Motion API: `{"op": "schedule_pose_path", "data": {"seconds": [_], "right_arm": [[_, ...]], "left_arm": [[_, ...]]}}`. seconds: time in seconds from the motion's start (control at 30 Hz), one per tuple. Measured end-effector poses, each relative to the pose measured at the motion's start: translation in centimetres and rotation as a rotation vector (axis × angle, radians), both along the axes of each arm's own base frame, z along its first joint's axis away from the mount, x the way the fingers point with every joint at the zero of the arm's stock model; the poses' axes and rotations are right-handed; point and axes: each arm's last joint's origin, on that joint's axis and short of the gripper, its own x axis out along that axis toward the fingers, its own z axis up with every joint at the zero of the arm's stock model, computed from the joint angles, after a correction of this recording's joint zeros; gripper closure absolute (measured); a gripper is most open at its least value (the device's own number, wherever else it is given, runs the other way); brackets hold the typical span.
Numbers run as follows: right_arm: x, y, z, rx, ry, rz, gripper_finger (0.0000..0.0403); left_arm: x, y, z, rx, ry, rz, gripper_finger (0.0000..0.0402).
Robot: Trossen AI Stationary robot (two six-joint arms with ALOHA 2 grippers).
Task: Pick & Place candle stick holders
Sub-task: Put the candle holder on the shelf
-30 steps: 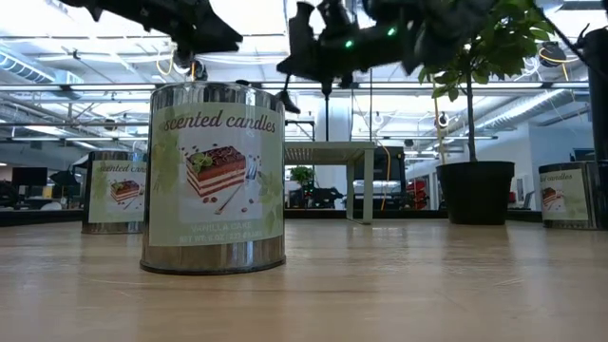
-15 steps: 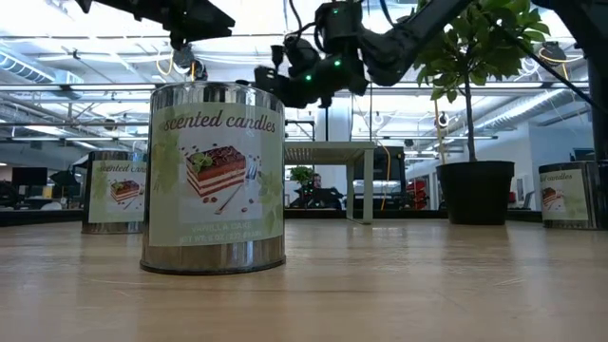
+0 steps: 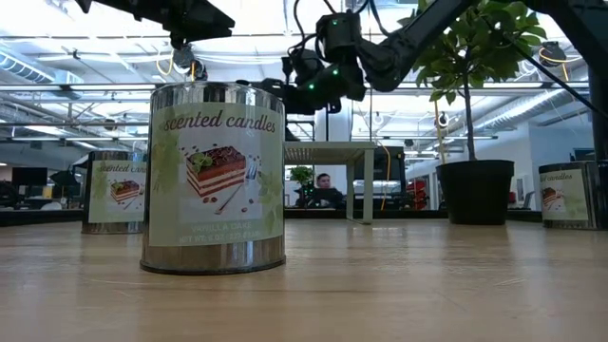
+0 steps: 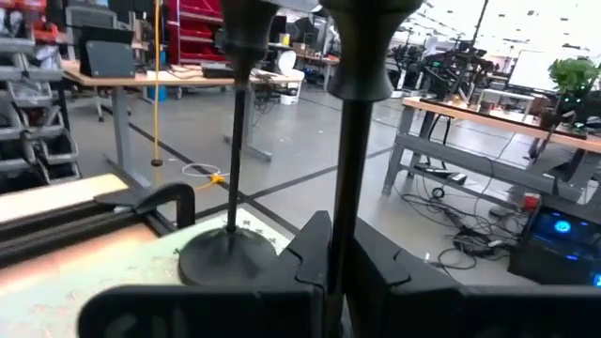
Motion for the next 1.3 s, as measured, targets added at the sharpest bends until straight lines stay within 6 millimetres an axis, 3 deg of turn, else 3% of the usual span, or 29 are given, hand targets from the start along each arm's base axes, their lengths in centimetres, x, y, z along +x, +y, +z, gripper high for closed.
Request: {"op": "schedule_pose_path", "data": {"seconds": [0.3, 0.93, 1.3], "right_arm": [[-0.3, -1.0, 0.0, 0.043, -0.041, 0.053, 0.0394], [-0.7, -2.0, -0.9, 0.062, 0.054, 0.082, 0.0393], [-1.1, -3.1, -0.9, 0.135, -0.002, 0.165, 0.0336]], "left_arm": [[0.0, 0.0, 0.0, -0.003, -0.001, 0.001, 0.025], [0.0, 0.0, 0.0, -0.007, -0.004, 0.001, 0.025], [0.0, 0.0, -0.3, -0.015, 0.023, 0.001, 0.025]]}}
